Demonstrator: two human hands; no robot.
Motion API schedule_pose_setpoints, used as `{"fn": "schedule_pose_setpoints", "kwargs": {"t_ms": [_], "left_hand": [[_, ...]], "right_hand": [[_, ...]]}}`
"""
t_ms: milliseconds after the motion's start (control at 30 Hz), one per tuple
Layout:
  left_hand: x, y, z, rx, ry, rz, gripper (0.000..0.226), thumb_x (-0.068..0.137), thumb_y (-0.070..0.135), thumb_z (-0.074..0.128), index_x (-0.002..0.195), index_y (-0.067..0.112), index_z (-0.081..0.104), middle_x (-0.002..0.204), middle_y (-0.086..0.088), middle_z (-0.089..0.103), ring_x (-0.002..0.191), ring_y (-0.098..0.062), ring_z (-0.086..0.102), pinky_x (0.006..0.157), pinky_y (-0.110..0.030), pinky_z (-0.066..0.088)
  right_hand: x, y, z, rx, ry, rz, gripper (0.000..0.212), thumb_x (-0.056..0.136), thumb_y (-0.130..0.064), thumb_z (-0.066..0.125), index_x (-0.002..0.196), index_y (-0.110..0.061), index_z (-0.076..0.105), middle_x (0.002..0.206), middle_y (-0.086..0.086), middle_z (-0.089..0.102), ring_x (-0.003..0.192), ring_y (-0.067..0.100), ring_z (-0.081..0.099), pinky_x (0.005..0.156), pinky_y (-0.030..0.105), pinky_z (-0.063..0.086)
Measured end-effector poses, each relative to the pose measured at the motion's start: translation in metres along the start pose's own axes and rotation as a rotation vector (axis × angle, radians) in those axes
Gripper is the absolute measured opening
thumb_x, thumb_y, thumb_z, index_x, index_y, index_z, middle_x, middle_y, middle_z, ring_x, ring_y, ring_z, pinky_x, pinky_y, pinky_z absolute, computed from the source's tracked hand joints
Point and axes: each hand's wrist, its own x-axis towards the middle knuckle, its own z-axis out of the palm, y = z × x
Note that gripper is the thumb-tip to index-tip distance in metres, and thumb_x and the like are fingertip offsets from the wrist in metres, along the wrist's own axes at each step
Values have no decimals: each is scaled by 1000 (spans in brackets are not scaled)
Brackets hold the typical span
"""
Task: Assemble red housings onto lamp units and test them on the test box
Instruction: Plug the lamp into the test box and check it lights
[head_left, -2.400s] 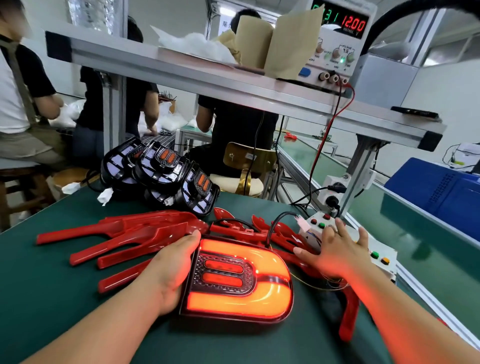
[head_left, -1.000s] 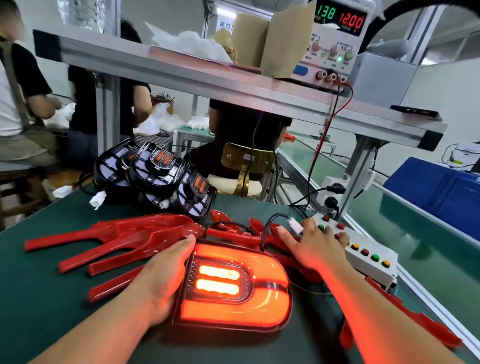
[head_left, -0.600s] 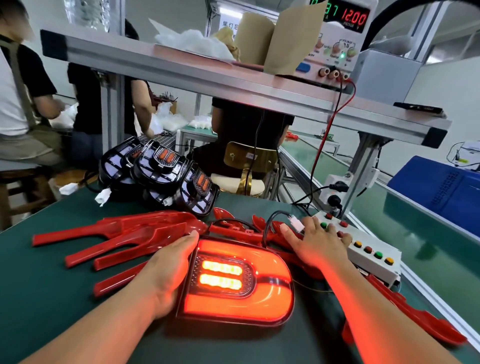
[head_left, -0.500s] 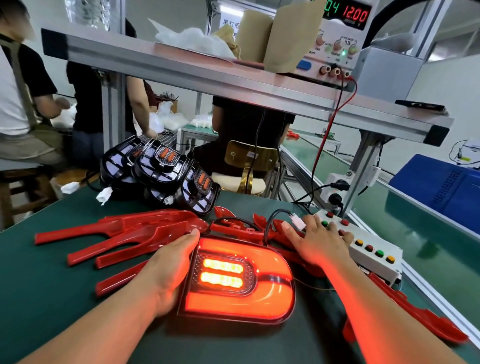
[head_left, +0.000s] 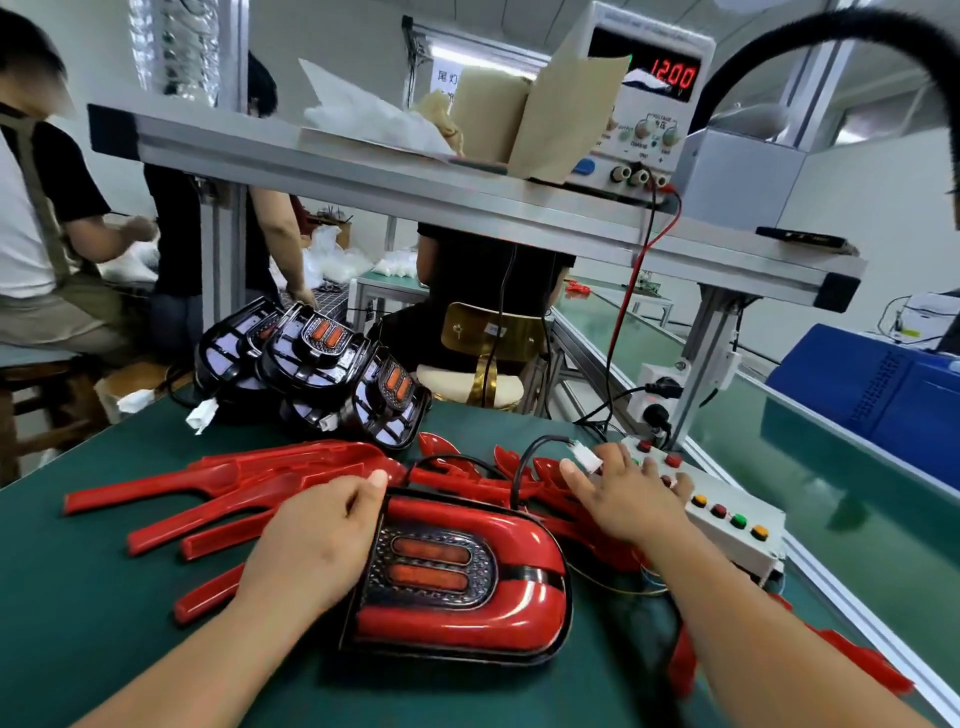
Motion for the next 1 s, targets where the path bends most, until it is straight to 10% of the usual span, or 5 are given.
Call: {"fn": "schedule_pose_setpoints", "kwargs": {"t_ms": [167, 300, 433, 767, 1000], "left_hand": [[4, 3, -18, 109, 142, 88, 39, 98, 46, 36, 64, 31, 47, 73, 9, 53, 77, -18, 53, 64, -32, 34], [3, 35, -15, 95, 149, 260, 27, 99, 35, 44, 107, 25, 68, 104, 7, 60, 103, -13, 55, 83, -27, 39], [4, 90, 6, 85, 46, 482, 32, 100, 28, 45, 128, 22, 60, 124, 7, 56, 118, -12, 50, 102, -27, 36], [27, 166, 57, 330, -422, 552, 40, 103, 17, 36, 141, 24, 46, 133, -6, 51, 124, -27, 49, 104, -42, 41], [44, 158, 43, 267, -397, 583, 34, 104, 27, 42, 135, 21, 52, 128, -5, 56, 121, -24, 51, 98, -32, 39]], "right_hand": [[-6, 7, -7, 185, 119, -99, 61, 95, -65, 31, 136, -21, 43, 149, 3, 43, 146, 19, 23, 112, 53, 18], [-22, 8, -21, 364, 193, -214, 38, 94, -53, 50, 113, -20, 52, 89, -6, 60, 76, 7, 52, 61, 25, 37], [-39, 5, -32, 389, 268, -350, 16, 97, -43, 51, 97, -27, 50, 79, -13, 51, 70, 1, 47, 55, 18, 31], [-64, 15, -45, 330, 432, -506, 26, 97, -39, 51, 111, -19, 61, 84, 4, 67, 77, 26, 60, 57, 33, 32], [-61, 22, -47, 279, 345, -319, 69, 83, -72, 49, 136, -28, 48, 109, -4, 69, 99, 21, 64, 72, 31, 44]]}}
